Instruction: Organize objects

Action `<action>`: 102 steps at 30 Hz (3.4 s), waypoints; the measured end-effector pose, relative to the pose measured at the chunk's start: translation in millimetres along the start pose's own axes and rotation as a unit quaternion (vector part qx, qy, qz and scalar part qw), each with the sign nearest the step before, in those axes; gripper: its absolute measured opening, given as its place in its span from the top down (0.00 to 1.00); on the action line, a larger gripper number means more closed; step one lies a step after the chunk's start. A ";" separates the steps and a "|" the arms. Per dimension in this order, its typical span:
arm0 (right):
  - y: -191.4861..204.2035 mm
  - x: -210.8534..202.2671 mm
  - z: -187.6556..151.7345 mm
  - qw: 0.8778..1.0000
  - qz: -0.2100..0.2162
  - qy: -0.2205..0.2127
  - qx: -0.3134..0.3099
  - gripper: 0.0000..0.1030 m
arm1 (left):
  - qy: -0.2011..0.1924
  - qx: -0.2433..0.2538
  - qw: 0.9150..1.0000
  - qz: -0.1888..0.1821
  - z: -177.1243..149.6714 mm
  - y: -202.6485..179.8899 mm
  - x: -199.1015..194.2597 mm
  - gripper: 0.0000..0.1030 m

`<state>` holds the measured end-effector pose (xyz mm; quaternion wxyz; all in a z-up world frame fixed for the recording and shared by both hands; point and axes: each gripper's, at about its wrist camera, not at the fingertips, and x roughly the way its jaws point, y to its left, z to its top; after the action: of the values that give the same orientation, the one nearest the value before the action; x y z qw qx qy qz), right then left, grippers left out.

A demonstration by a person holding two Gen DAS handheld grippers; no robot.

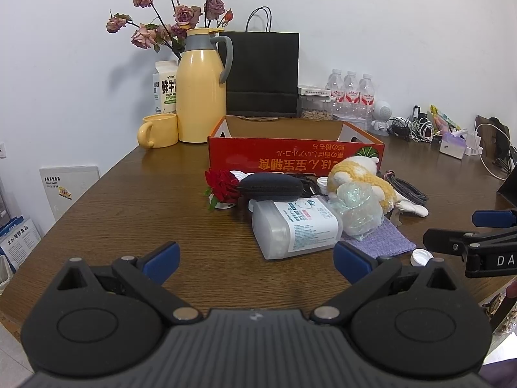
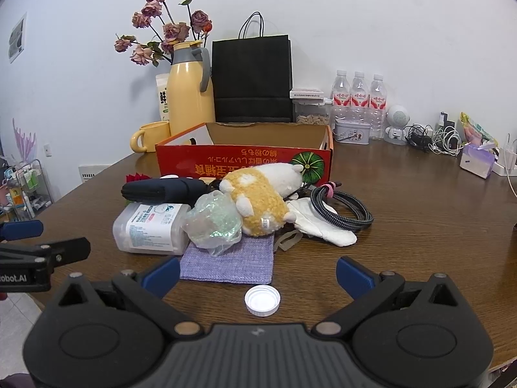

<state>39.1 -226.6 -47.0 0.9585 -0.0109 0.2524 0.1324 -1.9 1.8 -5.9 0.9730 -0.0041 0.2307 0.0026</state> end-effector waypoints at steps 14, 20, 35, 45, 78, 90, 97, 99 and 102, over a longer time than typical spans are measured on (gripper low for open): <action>0.1 -0.3 0.7 1.000 -0.001 0.000 0.000 0.00 | 0.000 0.000 1.000 -0.001 0.4 -0.7 0.2 0.00; 0.1 -0.5 1.3 1.000 -0.002 0.001 0.001 0.00 | 0.001 0.000 1.000 -0.001 0.3 -0.8 0.3 0.00; 0.0 0.7 -0.8 1.000 -0.003 0.001 0.001 0.00 | 0.002 0.001 1.000 -0.002 -0.8 -2.1 -0.1 0.00; -0.2 0.8 -1.4 1.000 -0.003 0.002 0.001 0.00 | 0.002 0.001 1.000 -0.002 -0.8 -2.1 -0.2 0.00; -6.5 21.4 -19.5 0.999 0.002 0.032 -0.010 0.03 | 0.027 -0.009 1.000 -0.007 -7.4 1.4 11.6 0.00; -9.5 38.6 -22.5 0.998 0.029 0.047 -0.036 0.73 | 0.050 -0.018 0.999 -0.013 -2.2 -1.2 32.1 0.00; -16.7 37.0 -12.6 0.998 0.038 0.029 -0.034 0.73 | 0.047 -0.023 0.998 -0.015 14.9 -15.8 51.6 0.00; -19.8 38.1 -8.0 0.999 0.035 0.021 -0.033 0.73 | 0.045 -0.020 0.999 -0.012 20.1 -24.2 58.8 0.00; -23.8 40.8 -1.9 0.999 0.033 0.010 -0.031 0.73 | 0.043 -0.007 0.999 -0.003 24.2 -39.4 69.3 0.00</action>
<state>78.5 -239.6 -69.6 0.9501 -0.0339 0.2582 0.1719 71.1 -37.2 -15.1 0.9620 -0.0115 0.2727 0.0009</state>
